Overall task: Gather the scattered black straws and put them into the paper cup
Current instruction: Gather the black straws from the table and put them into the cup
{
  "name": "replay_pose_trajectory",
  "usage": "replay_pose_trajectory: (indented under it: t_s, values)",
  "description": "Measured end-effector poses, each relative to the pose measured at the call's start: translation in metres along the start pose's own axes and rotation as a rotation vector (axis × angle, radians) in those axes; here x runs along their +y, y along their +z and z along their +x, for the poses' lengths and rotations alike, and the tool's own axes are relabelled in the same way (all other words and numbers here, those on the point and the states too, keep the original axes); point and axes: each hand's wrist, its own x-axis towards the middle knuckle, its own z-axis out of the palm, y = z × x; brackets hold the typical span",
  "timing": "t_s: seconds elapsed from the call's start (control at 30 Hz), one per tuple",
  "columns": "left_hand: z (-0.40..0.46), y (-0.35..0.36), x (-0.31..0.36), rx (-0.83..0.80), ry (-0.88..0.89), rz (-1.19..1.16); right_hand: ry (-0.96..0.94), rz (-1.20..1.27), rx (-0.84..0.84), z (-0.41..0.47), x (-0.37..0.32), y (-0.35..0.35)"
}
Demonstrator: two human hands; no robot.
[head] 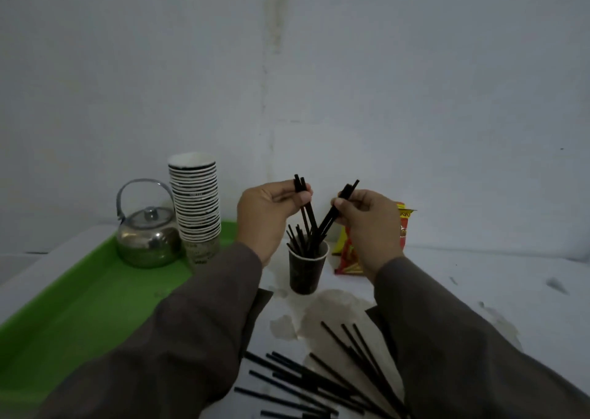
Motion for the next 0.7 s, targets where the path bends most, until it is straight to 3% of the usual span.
replay_pose_trajectory:
  t_s: [0.27, 0.47, 0.7]
  values:
    - [0.011, 0.003, -0.046, 0.034, -0.032, 0.18, -0.005, -0.279, -0.013, 0.011, 0.053, 0.026]
    - [0.009, 0.003, -0.074, -0.052, -0.074, 0.307, -0.147, -0.338, -0.074, 0.008, 0.06, 0.022]
    - [0.002, 0.002, -0.082, -0.097, 0.17, 0.555, -0.217, -0.628, -0.014, 0.005, 0.072, 0.022]
